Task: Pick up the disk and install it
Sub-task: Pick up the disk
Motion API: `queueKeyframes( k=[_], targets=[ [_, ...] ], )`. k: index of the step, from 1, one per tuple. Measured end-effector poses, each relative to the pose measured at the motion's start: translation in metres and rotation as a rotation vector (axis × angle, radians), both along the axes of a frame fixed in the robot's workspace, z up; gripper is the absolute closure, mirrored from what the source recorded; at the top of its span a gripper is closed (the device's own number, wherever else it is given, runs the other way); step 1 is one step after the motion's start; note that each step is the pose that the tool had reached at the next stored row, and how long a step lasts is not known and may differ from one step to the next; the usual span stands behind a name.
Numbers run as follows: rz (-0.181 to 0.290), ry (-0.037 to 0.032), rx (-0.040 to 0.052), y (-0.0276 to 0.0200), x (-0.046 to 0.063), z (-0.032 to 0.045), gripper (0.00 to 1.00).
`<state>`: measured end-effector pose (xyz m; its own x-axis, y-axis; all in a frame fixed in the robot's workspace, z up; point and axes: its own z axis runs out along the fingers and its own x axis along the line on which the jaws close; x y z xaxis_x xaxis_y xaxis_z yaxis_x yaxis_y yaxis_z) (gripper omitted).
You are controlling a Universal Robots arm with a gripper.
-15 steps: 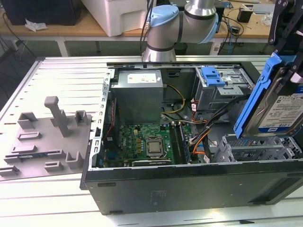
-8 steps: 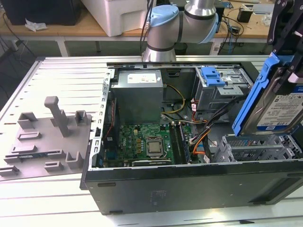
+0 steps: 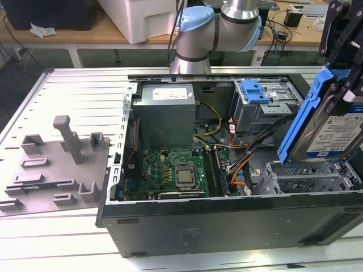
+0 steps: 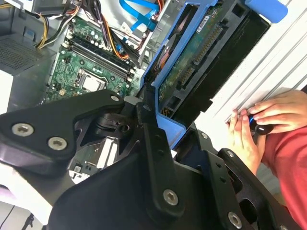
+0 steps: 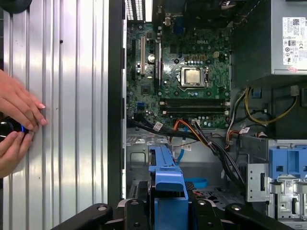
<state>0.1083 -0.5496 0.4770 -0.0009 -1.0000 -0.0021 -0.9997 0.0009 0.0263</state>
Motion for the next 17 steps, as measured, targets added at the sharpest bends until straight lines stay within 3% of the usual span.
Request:
queueKeyframes(
  k=[5,17],
  targets=[
    [0.000,0.0000,0.0054,0.0000,0.0014,-0.0027,0.63],
    [0.000,0.0000,0.0055,0.0001,0.0015,-0.0035,0.63]
  ],
)
